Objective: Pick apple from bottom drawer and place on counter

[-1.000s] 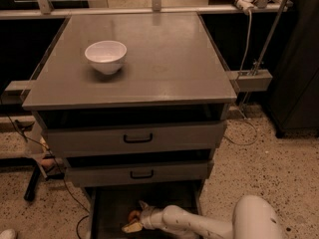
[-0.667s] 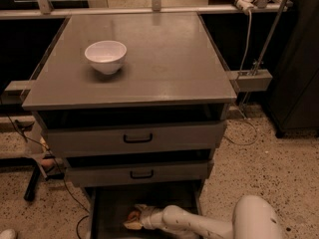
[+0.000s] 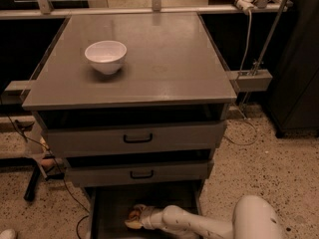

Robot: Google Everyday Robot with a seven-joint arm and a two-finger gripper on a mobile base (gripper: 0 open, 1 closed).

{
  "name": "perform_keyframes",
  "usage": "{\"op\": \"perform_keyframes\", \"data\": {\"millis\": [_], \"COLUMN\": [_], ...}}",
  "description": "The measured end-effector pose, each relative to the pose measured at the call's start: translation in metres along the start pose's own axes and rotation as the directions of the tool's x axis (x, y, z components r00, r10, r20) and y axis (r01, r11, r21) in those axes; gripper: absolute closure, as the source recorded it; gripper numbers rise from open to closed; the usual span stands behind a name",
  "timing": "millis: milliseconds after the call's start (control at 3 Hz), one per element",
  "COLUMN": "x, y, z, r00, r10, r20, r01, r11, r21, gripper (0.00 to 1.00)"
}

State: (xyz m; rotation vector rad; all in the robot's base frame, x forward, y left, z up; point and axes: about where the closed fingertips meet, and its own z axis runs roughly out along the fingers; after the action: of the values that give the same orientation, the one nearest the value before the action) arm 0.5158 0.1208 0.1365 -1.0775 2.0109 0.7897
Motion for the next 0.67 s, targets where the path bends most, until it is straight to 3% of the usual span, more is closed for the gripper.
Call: {"op": "perform_keyframes", "data": {"millis": [333, 667], "x": [-0.013, -0.035], "y": [0.004, 0.005], "z": [-0.010, -0.042], "r00": [1.000, 1.000], "r10": [-0.005, 0.020], "r20": [0.004, 0.009], "r01": [0.005, -0.020], "r11": [0.9998, 0.9998], "r21": [-0.017, -0.001], "gripper": [1.00, 1.00]}}
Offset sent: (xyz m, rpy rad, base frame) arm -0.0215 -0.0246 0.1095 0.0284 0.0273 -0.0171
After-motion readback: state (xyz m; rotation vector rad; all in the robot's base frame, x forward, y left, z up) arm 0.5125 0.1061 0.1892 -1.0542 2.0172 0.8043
